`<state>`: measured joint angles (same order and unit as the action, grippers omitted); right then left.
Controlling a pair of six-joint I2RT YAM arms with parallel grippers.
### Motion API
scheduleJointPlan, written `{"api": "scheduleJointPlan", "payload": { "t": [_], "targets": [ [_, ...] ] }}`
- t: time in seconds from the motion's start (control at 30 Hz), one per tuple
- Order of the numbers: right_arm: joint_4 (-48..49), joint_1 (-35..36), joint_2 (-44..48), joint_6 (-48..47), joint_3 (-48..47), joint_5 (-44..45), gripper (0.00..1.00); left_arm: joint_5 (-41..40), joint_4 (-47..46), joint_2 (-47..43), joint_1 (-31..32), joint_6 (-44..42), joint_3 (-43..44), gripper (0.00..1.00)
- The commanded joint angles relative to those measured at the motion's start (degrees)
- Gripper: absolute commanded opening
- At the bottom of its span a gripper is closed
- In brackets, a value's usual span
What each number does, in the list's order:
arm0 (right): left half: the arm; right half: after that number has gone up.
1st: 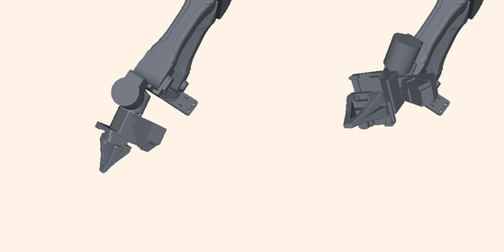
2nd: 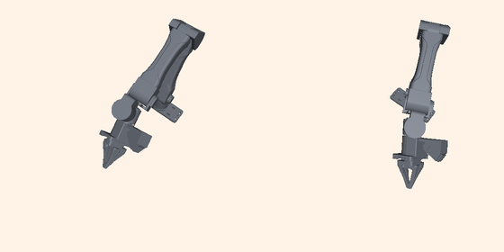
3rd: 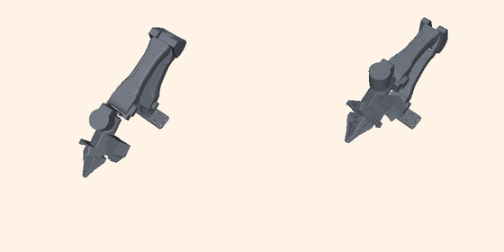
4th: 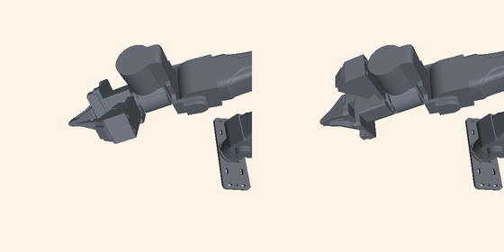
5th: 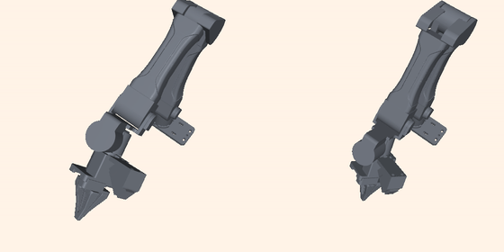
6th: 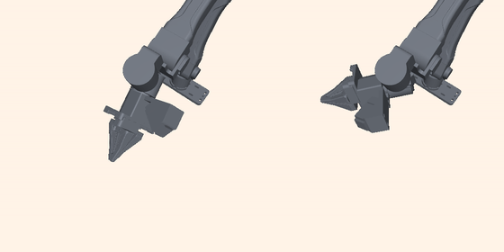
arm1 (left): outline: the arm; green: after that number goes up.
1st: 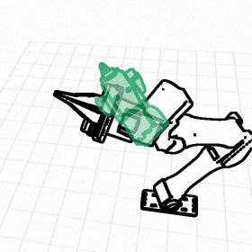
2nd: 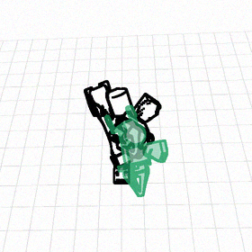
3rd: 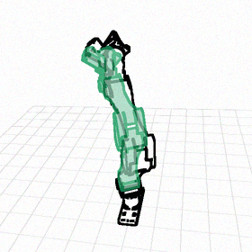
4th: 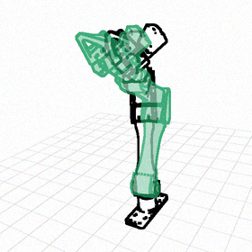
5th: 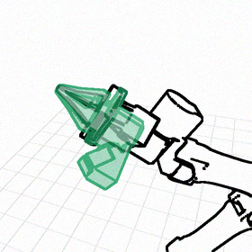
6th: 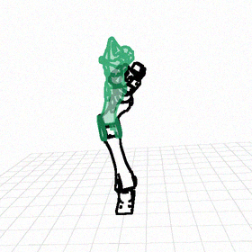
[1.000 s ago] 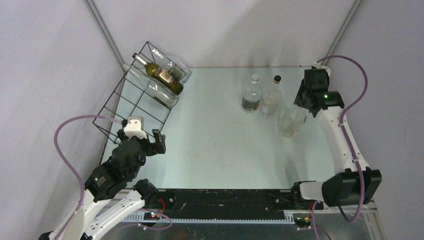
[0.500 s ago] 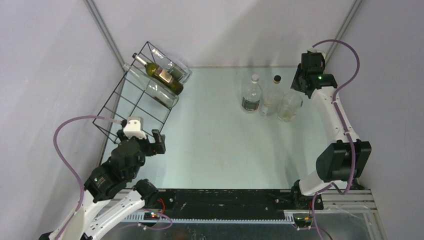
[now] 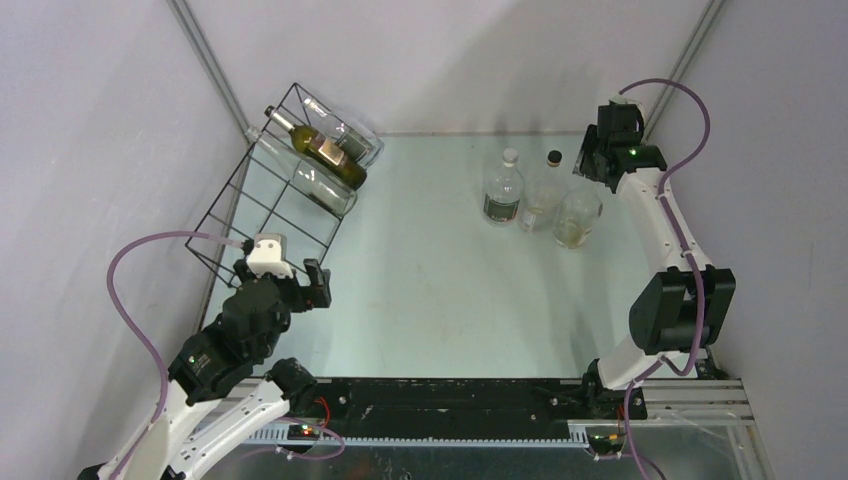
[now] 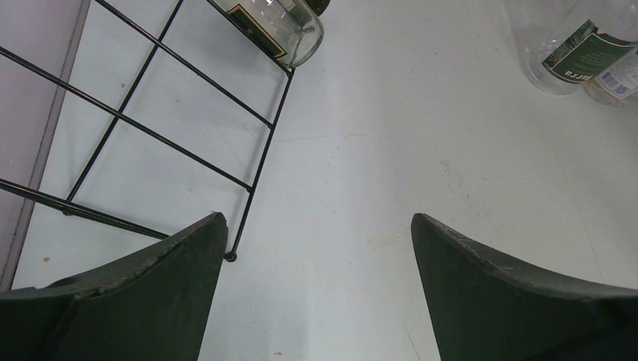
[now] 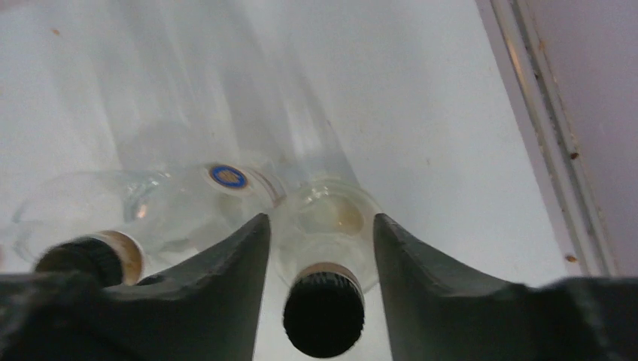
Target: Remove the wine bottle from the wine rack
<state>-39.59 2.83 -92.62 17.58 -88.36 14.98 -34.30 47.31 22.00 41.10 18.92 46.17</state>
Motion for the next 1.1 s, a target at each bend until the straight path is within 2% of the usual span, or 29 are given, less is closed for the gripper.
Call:
{"api": "scheduleJointPlan", "payload": {
  "t": [0.0,0.1,0.17,0.43,0.6,0.83,0.97,1.07],
  "targets": [
    [5.83,-0.19,1.35,0.62,-2.79,0.39,0.59,-0.23,-1.44,0.03,-0.29,-1.25,-0.47,1.00],
    [5.25,-0.19,1.87,0.53,-2.85,0.62,0.67,-0.24,-1.46,0.04,-0.26,-1.25,-0.55,1.00],
    [5.03,-0.17,2.55,0.17,-3.06,1.01,0.68,-0.16,-1.50,0.17,-0.26,-1.25,-0.56,1.00],
    [1.35,-0.19,9.23,-1.26,-7.28,3.72,0.68,0.16,-2.51,1.21,-0.25,-1.59,-0.43,1.00],
    [-0.55,-0.17,18.27,-1.79,-5.85,5.82,0.68,2.07,-5.51,3.69,-0.25,-2.51,0.85,1.00],
    [-5.93,-0.19,30.94,-3.79,-1.25,-2.92,0.67,2.70,-12.28,11.13,-0.24,-5.60,6.73,1.00],
    [-6.92,-0.12,38.77,-1.68,3.07,-8.88,0.66,1.88,-17.17,16.27,-0.41,-9.33,10.13,1.00],
    [-8.68,1.20,42.64,-0.60,3.75,-12.17,0.65,3.44,-19.70,21.20,-2.97,-10.34,12.70,1.00]
  ]
}}
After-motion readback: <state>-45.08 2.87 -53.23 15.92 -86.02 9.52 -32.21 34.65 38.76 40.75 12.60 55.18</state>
